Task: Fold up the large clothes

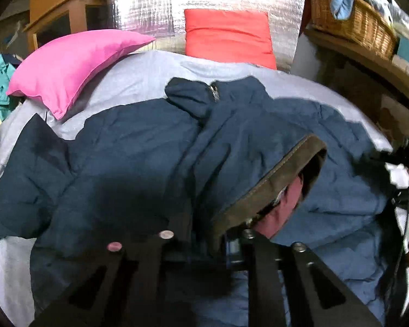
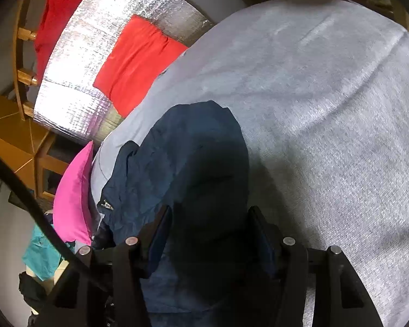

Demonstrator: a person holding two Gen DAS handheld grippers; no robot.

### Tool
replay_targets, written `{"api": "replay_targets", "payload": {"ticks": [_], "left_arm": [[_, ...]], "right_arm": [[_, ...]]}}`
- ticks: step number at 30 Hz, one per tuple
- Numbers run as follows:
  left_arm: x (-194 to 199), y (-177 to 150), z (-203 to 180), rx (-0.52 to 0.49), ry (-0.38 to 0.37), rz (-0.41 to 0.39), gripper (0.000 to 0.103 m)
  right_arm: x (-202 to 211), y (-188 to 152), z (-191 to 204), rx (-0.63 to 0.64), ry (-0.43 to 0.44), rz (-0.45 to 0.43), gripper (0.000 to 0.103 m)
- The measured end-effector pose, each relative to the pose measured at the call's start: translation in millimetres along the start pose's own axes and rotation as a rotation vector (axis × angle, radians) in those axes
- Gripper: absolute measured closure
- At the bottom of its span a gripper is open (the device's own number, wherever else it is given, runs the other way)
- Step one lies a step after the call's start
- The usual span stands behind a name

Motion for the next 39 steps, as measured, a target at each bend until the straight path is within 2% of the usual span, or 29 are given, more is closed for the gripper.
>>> {"api": "replay_targets", "payload": {"ticks": [4, 8, 10, 12, 14, 16, 18, 20, 28, 32, 35, 36, 38, 39], "left_arm": [[30, 18, 25, 0.098, -0.182, -0.037, 0.087], [54, 29, 71, 0.238, -0.311, -0.088, 0.088], [59, 32, 101, 0.329, -0.309, -0.106, 0.088], [60, 27, 135, 0.465, -0.255, -0.097, 0.081], [65, 19, 161, 0.574, -0.216, -0.115, 0.060], [74, 15, 175, 0.638, -0.203, -0.160, 0.044], [83, 14, 177, 0.641, -0.195, -0.189, 0.038], [84, 15, 170, 0.603, -0.173, -0.169, 0.031], [54, 9, 139, 0.496, -0.171, -0.046, 0.031], [26, 6, 136, 0.508, -0.124, 0.028, 0.031], [20, 7, 135, 0.513, -0.126, 0.000, 0.032], [20, 10, 131, 0.493, -0.134, -0.023, 0.034], [17, 14, 126, 0.464, -0.127, -0.024, 0.057], [16, 16, 123, 0.445, -0.105, -0.023, 0.064]], "right_arm": [[2, -2, -1, 0.000, -0.005, -0.005, 0.042], [5, -4, 1, 0.001, -0.001, -0.014, 0.042], [6, -5, 3, 0.007, 0.002, -0.023, 0.042], [9, -5, 6, 0.021, -0.001, -0.035, 0.042], [12, -5, 9, 0.033, -0.005, -0.045, 0.042], [13, -4, 9, 0.033, -0.004, -0.043, 0.040], [13, -3, 7, 0.022, 0.001, -0.037, 0.038], [12, -2, 5, 0.008, 0.000, -0.033, 0.038], [8, -5, 7, 0.000, -0.019, -0.031, 0.035], [7, -6, 7, 0.011, -0.023, -0.038, 0.035], [7, -7, 10, 0.034, -0.030, -0.043, 0.035], [7, -7, 11, 0.038, -0.032, -0.045, 0.037], [7, -8, 13, 0.054, -0.044, -0.051, 0.043], [7, -8, 13, 0.068, -0.058, -0.054, 0.048]]}}
Point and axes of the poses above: each gripper's, at about its wrist camera, not at the fingertips, and x roughly against the way its jaws point, z to its left, y to its top, the point moved 2 cm from there along -x, roughly the way its jaws point, and after that the axes turned 15 degrees about -y, right-handed, at the moved point
